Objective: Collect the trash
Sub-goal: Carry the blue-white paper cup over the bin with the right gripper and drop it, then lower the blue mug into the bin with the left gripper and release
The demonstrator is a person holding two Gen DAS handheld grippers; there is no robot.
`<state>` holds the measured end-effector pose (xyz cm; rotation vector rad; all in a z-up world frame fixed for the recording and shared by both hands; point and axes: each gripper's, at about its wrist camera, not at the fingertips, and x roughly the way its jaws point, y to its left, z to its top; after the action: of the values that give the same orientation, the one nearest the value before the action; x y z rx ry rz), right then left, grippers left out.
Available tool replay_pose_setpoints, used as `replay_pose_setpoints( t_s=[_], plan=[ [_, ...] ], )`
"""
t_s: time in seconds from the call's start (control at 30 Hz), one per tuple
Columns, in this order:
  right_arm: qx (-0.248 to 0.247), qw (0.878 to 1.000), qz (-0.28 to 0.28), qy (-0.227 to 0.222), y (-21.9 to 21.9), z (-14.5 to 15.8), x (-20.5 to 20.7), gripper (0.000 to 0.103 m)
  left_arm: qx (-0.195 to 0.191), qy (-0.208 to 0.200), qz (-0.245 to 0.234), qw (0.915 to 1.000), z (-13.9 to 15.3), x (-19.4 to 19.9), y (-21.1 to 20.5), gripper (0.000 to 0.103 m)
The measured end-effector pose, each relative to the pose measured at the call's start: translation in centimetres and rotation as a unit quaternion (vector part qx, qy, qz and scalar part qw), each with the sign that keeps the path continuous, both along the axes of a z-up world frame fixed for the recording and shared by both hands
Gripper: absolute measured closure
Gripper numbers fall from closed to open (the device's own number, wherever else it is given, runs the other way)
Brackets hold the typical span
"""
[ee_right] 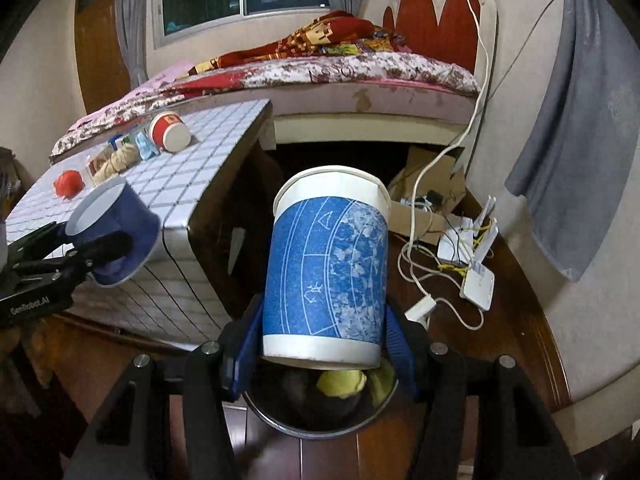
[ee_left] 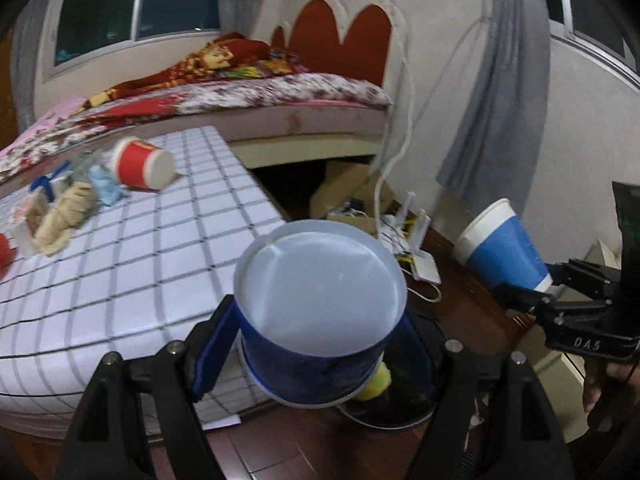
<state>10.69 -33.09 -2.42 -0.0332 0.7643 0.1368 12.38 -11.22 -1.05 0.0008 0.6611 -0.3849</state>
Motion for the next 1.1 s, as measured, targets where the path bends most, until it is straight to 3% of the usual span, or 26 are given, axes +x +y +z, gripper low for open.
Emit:
replay_pose_setpoints(
  t_s=[0.47,0.73,0.77,0.87,0.93,1.1],
  plan=[
    [-0.004,0.998,-0.014,0.061,-3.3,-4.8,-1.4,0.044,0.005,0.042,-0.048,0.9980,-3.2,-0.5,-4.8,0.027],
    [-0.009,0.996,0.010,0.091,-3.1,-7.8,1.3,0.043,-0.003,0.074,-0.069,0.9949,-5.3,0.9,-6.2,0.026],
    [-0.019,0.995,0.017,0.095,-2.8,-8.4,1.8,0.042,-0.015,0.086,-0.082,0.9928,-5.7,1.3,-6.6,0.025],
    [-0.078,0.992,-0.003,0.097,-2.6,-10.4,3.1,0.001,-0.003,0.119,-0.072,0.9903,-7.4,2.3,-7.3,0.005],
    [-0.078,0.990,-0.016,0.113,-3.4,-11.3,3.8,0.001,0.002,0.134,-0.062,0.9891,-8.3,2.6,-7.1,0.003],
    [-0.091,0.990,-0.031,0.103,-4.2,-11.2,3.9,0.001,0.023,0.136,-0.035,0.9898,-9.4,2.1,-5.9,0.001]
  ],
)
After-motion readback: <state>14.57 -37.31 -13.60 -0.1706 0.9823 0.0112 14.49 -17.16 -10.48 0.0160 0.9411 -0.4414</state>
